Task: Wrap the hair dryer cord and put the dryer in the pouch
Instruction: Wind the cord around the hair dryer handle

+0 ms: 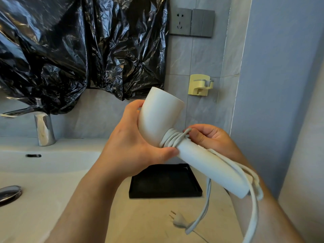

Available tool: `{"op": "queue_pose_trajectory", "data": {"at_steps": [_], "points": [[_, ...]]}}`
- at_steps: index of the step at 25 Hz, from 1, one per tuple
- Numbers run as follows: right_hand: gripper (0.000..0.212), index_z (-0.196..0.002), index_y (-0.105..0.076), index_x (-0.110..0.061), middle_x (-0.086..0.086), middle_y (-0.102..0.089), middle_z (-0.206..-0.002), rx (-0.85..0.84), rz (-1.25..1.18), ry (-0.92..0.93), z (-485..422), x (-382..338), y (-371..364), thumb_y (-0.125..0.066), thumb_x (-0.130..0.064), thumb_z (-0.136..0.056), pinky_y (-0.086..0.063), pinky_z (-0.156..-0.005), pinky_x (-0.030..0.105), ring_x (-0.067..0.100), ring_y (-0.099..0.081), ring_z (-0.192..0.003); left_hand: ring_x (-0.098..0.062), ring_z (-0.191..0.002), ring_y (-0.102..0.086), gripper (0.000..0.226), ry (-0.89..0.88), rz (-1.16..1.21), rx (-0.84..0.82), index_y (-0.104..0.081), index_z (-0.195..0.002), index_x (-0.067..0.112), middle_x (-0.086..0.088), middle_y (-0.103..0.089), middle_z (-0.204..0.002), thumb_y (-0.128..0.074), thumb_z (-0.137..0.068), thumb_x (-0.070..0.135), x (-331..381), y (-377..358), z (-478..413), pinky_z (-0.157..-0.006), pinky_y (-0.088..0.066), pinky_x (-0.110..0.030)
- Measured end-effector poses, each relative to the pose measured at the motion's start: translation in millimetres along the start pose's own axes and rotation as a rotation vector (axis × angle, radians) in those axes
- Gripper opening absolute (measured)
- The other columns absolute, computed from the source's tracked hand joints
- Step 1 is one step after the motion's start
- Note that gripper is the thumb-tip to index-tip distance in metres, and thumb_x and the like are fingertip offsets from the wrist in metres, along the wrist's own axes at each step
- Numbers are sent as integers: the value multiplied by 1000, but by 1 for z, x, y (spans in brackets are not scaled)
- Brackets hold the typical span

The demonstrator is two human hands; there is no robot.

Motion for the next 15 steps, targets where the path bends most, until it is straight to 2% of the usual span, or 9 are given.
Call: {"op": "queue_pose_trajectory", "data": {"at_steps": [2,4,6,9,12,13,15], "points": [[16,-71,-75,-18,-4,-72,-61,3,-50,-8,-2,-1,-4,-60,-24,-70,-53,-51,17,5,-65,-53,-5,-99,-63,102,8,99,1,-39,-119,52,18,-60,-111,-85,-29,56,-3,-4,0,-82,-54,-31],[16,-58,-77,-22,-5,-71,-57,-13,-97,-24,-2,-3,-7,-62,-26,-64,-52,-47,16,4,-64,-49,-19,-102,-67,106,-18,239,-12,-48,-128,37,4,-66,-113,-89,-31,46,-4,-10,-1,-83,-57,-39],[16,-58,-78,-25,-4,-72,-60,-44,-111,-37,-2,-4,-7,-66,-35,-55,-52,-46,18,6,-66,-51,-23,-103,-67,103,-39,288,-13,-54,-131,25,-2,-69,-113,-90,-35,38,-6,-13,-2,-83,-57,-39],[24,-63,-79,-23,-1,-75,-67,-72,-169,-42,-1,1,-9,-71,-40,-48,-53,-47,20,9,-69,-55,-23,-104,-67,104,-45,322,18,-55,-132,25,-2,-69,-115,-91,-35,39,-9,-8,-2,-83,-58,-37],[37,-66,-80,-25,-4,-76,-70,-68,-270,57,1,0,-13,-85,-48,-38,-55,-49,19,9,-71,-59,-20,-102,-68,102,-37,336,51,-58,-129,28,0,-70,-113,-92,-36,47,-15,-7,-1,-78,-57,-33],[38,-67,-80,-26,-4,-77,-71,-75,-280,73,3,0,-12,-87,-48,-37,-55,-50,19,8,-72,-61,-20,-101,-68,102,-25,351,61,-58,-128,29,0,-71,-112,-93,-35,50,-18,-7,-1,-78,-57,-33],[27,-70,-81,-25,-3,-78,-76,-112,-253,35,5,2,-12,-82,-38,-46,-56,-52,20,10,-72,-64,-21,-100,-69,103,21,417,53,-61,-126,32,-3,-72,-111,-93,-31,57,-27,-8,-1,-76,-57,-34]]}}
Point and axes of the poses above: each hand's wrist, its own z-axis away from the middle knuckle, its own y-axis out of the back of the hand, x = y × z, the point moved 9 cm from there along -z, towards the middle knuckle
